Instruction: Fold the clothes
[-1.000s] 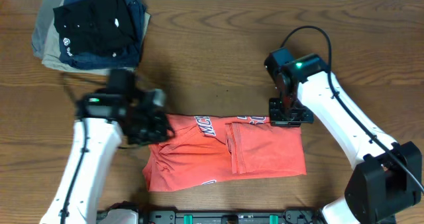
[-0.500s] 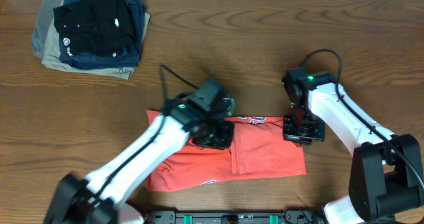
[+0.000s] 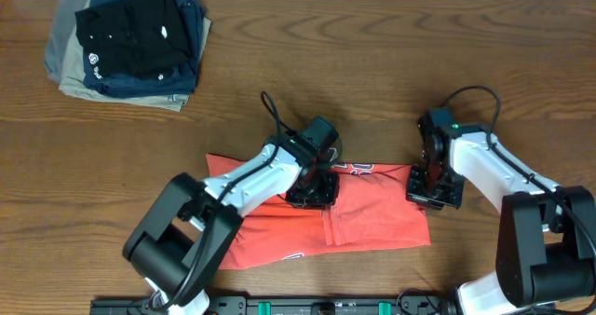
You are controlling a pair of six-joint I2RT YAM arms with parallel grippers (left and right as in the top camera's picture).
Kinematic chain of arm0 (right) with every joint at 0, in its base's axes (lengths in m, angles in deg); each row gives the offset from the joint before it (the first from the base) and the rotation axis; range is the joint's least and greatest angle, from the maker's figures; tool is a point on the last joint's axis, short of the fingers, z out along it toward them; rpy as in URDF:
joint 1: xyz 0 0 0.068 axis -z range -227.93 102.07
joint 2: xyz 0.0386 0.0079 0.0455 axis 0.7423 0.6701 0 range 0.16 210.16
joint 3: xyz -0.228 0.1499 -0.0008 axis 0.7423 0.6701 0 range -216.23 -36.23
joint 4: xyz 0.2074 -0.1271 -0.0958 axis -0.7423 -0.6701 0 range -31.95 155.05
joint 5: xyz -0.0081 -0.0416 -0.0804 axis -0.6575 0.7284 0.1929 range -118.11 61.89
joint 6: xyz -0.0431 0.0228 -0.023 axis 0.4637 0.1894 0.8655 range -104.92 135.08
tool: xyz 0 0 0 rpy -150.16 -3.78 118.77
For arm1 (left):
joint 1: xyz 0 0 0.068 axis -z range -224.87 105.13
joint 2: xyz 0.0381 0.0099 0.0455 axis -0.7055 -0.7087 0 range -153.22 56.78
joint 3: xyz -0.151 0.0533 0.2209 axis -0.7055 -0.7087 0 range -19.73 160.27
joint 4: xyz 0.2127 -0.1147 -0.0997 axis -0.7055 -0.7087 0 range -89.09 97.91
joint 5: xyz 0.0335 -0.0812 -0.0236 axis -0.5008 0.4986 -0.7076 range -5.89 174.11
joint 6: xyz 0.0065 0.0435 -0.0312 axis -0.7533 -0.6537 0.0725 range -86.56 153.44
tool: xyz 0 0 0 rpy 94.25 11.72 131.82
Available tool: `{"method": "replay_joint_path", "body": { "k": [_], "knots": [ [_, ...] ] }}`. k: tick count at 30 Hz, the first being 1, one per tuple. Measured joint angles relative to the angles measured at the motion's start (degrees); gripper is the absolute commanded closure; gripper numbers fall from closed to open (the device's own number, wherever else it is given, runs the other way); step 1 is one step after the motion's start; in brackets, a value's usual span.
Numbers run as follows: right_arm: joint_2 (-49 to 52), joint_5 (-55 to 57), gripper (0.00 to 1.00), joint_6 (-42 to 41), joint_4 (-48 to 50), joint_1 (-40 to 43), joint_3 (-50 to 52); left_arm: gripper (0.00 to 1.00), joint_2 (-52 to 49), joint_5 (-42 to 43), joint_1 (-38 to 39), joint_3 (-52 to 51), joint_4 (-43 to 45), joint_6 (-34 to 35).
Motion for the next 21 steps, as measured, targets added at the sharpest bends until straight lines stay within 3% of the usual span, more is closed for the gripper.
{"method": "replay_joint_path", "body": {
  "k": [11, 21],
  "knots": [
    [-2.58, -2.16, 0.99, 0.55, 3.74, 2.47, 3.26, 0.94, -0.35, -6.49, 0.04, 0.39, -6.97, 4.96],
    [-0.37, 4.02, 0.99, -0.55, -5.33, 9.77, 2.21, 0.94, 0.92, -18.80, -5.11, 1.07, -16.33, 10.56]
  ]
}}
